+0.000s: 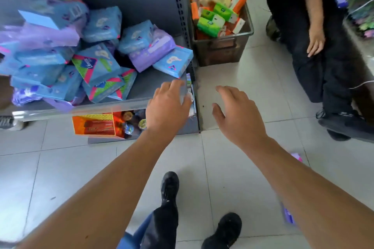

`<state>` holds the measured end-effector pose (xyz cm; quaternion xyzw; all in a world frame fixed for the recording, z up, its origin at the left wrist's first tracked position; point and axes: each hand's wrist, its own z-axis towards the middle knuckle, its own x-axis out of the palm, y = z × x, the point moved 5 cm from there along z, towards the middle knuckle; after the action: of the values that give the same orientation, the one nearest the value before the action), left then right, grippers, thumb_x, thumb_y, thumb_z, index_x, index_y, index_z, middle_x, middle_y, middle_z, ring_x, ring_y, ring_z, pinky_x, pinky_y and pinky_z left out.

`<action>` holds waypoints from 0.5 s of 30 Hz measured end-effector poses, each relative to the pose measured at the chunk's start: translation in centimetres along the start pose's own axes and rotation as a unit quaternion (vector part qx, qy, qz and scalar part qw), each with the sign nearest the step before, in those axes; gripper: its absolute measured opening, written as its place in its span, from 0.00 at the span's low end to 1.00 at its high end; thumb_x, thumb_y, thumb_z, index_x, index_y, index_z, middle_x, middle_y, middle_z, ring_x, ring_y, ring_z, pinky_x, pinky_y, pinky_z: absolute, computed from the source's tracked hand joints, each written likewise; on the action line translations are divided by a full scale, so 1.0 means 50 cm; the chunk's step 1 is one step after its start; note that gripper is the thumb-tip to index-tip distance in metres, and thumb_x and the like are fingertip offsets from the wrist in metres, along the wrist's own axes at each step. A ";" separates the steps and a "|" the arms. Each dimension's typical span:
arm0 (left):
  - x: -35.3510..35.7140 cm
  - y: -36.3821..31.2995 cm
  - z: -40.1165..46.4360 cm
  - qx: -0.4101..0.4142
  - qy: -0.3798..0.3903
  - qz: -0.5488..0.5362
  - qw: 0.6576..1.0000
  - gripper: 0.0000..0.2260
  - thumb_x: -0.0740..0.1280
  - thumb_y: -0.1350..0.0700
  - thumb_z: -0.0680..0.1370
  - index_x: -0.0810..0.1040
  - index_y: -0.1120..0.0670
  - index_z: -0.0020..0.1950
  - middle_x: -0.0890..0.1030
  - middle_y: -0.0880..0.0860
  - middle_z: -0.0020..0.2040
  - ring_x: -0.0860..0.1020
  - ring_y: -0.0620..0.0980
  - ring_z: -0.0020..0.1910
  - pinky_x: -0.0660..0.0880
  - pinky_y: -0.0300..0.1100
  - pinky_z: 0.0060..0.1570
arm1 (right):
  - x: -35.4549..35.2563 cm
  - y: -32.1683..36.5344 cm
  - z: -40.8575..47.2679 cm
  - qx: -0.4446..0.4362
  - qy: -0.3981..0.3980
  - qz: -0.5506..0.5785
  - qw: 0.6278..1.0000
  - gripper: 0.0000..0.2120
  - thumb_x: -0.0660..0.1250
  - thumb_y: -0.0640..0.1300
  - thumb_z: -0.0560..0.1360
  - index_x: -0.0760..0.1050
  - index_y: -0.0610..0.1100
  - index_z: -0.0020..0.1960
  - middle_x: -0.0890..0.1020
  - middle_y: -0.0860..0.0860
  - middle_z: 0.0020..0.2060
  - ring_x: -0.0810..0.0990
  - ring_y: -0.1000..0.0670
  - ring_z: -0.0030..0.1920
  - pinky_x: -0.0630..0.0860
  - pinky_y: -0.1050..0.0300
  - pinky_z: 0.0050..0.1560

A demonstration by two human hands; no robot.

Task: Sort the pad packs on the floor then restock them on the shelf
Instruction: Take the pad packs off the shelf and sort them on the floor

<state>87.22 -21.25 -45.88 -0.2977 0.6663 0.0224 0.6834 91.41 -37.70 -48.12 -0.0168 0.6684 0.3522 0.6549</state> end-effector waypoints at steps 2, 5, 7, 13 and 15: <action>-0.023 0.066 0.020 -0.020 -0.007 -0.011 1.000 0.16 0.63 0.48 0.79 0.71 0.48 0.66 0.75 0.52 0.62 0.73 0.54 0.61 0.74 0.50 0.54 | 0.029 0.058 0.037 -0.009 0.007 0.023 1.000 0.20 0.64 0.46 0.77 0.71 0.42 0.67 0.78 0.44 0.58 0.78 0.40 0.55 0.75 0.47 0.46; -0.040 0.170 0.061 -0.052 -0.010 -0.026 0.998 0.17 0.63 0.48 0.79 0.71 0.47 0.67 0.74 0.50 0.64 0.73 0.52 0.62 0.74 0.50 0.54 | 0.091 0.137 0.110 0.012 0.031 0.077 0.996 0.22 0.64 0.46 0.77 0.69 0.44 0.70 0.76 0.46 0.61 0.76 0.43 0.59 0.75 0.49 0.51; -0.043 0.220 0.088 -0.061 -0.014 -0.041 0.997 0.17 0.63 0.48 0.79 0.70 0.47 0.68 0.74 0.50 0.64 0.73 0.52 0.62 0.74 0.49 0.54 | 0.138 0.175 0.160 0.060 0.054 0.139 0.987 0.22 0.65 0.48 0.78 0.68 0.47 0.70 0.76 0.49 0.62 0.76 0.47 0.56 0.72 0.54 0.52; -0.027 0.339 0.164 -0.074 -0.002 -0.085 0.994 0.18 0.64 0.50 0.79 0.70 0.48 0.68 0.74 0.51 0.65 0.73 0.54 0.63 0.75 0.52 0.53 | 0.300 0.256 0.317 0.256 0.087 0.324 0.907 0.20 0.66 0.54 0.76 0.70 0.46 0.64 0.81 0.51 0.53 0.78 0.51 0.52 0.69 0.60 0.50; -0.021 0.367 0.182 -0.075 0.002 -0.091 0.993 0.18 0.64 0.51 0.79 0.70 0.49 0.69 0.74 0.52 0.64 0.73 0.55 0.62 0.76 0.52 0.53 | 0.349 0.266 0.366 0.291 0.064 0.343 0.891 0.14 0.67 0.56 0.73 0.72 0.47 0.50 0.83 0.46 0.48 0.81 0.45 0.50 0.77 0.51 0.51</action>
<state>87.40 -1.80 -52.41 -0.4072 0.6343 0.0095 0.6571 98.32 -11.02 -55.70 0.3824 0.7454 0.3429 0.4250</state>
